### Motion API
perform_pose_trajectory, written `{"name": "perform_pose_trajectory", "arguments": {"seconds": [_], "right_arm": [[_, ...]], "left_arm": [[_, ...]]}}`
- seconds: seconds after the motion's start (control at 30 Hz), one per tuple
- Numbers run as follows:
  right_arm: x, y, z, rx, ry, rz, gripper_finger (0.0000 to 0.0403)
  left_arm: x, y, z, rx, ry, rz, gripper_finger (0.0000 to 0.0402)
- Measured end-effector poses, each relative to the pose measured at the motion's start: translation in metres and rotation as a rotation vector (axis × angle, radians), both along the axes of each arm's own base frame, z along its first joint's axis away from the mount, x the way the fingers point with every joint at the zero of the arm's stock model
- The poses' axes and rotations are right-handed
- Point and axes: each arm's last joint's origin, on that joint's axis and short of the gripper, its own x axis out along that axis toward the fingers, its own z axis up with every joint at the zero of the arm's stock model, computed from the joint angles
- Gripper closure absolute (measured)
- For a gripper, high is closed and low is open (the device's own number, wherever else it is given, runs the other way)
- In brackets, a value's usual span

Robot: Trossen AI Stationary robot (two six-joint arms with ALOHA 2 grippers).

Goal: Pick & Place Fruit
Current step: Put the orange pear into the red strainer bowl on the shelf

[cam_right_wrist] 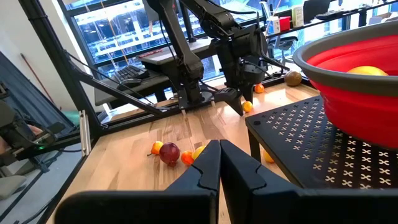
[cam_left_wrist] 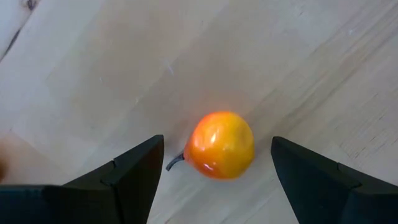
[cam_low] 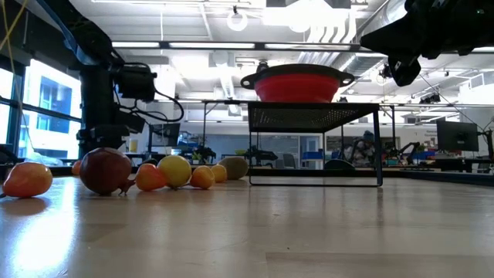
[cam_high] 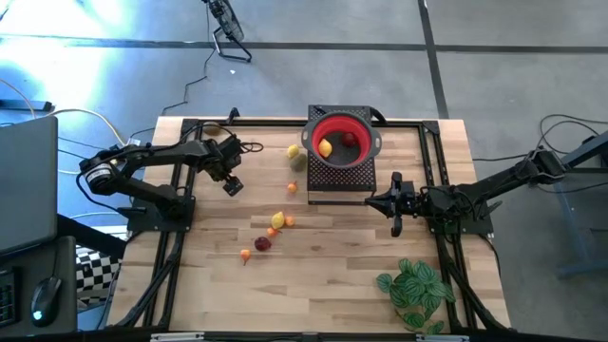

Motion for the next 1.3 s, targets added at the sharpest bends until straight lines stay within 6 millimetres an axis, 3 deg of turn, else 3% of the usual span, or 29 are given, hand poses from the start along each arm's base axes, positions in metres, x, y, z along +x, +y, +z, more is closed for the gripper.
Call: {"name": "perform_pose_trajectory", "arguments": {"seconds": [0.67,1.03,1.3], "right_arm": [[0.0,0.0,0.0,0.0,0.0,0.0,0.0401],[0.0,0.0,0.0,0.0,0.0,0.0,0.0401],[0.0,0.0,0.0,0.0,0.0,0.0,0.0401]], "left_arm": [[0.0,0.0001,-0.0001,0.001,0.001,0.0,0.0112],[0.0,0.0001,0.0,0.002,0.001,0.001,0.0192],[0.0001,0.0001,0.0,0.002,0.001,0.001,0.0229]]}}
